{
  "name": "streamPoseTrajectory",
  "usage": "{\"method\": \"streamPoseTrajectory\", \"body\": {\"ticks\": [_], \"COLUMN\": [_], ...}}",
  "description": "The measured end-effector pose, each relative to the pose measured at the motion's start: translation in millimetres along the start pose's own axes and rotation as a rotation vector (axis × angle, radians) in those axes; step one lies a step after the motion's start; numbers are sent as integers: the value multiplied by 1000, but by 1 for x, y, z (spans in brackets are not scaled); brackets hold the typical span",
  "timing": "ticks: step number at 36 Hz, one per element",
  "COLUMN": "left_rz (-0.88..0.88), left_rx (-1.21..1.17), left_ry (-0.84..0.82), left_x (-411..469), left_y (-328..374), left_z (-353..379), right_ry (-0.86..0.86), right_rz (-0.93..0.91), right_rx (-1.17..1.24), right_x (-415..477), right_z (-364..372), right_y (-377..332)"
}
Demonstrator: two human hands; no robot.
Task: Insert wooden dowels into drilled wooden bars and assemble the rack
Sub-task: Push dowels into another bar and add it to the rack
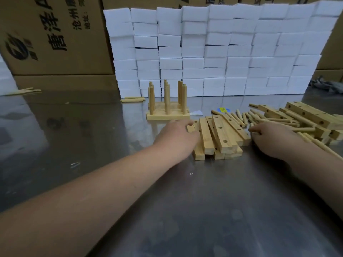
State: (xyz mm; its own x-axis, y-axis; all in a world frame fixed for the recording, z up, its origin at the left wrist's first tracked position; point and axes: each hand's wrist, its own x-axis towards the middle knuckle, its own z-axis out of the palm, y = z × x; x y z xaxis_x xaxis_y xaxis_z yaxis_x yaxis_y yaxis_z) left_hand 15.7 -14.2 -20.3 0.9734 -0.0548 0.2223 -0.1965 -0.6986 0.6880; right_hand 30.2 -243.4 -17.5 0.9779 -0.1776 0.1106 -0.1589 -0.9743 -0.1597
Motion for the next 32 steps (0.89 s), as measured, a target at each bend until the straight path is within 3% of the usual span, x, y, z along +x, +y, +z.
{"method": "streamPoseTrajectory", "body": {"ticks": [12, 23, 32], "left_rz": [80, 268, 307], "left_rx": [31, 281, 341], "left_ry": [-140, -173, -145], "left_x": [-23, -32, -32], "left_y": [-5, -3, -1], "left_z": [11, 8, 9], "right_ry": [66, 92, -12], "right_rz": [-28, 164, 55], "right_rx": [-100, -206, -281], "right_x": [-1, 3, 7], "right_z": [0, -13, -3], "right_y": [-6, -5, -7]}}
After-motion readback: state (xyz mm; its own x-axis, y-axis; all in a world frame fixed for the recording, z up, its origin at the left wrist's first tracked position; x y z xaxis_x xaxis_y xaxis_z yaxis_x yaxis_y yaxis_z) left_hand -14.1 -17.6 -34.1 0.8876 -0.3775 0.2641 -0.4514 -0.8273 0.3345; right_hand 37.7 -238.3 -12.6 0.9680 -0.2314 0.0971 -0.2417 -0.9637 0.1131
